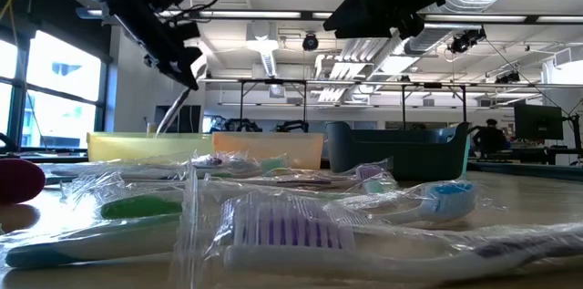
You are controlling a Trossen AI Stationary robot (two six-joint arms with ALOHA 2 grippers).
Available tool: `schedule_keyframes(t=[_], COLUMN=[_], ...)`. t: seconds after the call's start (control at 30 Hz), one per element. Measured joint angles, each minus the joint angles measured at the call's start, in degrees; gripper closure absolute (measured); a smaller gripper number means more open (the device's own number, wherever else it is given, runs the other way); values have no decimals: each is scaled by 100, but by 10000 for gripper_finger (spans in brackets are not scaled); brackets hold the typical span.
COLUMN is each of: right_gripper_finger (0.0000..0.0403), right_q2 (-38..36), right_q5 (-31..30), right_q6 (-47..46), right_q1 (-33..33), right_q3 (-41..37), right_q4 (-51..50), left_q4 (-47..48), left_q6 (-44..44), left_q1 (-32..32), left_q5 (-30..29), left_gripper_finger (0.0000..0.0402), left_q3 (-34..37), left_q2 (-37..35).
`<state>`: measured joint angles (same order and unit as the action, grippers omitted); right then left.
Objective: Pick & Place Toothbrushes
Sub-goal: Put the violet toothbrush into the yellow bin
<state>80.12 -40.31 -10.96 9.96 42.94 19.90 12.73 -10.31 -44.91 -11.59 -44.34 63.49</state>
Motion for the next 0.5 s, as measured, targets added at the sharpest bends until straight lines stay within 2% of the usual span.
schedule_keyframes(t=[0.5], right_gripper_finger=[227], right_q2=[0], right_q5=[-2], right_q6=[-105], right_q1=[-39], right_q3=[0], right_q4=[2], left_q4=[75], left_q6=[-289], left_q1=[-550], left_q5=[57], left_gripper_finger=[387], left_q3=[2], left_q2=[1172])
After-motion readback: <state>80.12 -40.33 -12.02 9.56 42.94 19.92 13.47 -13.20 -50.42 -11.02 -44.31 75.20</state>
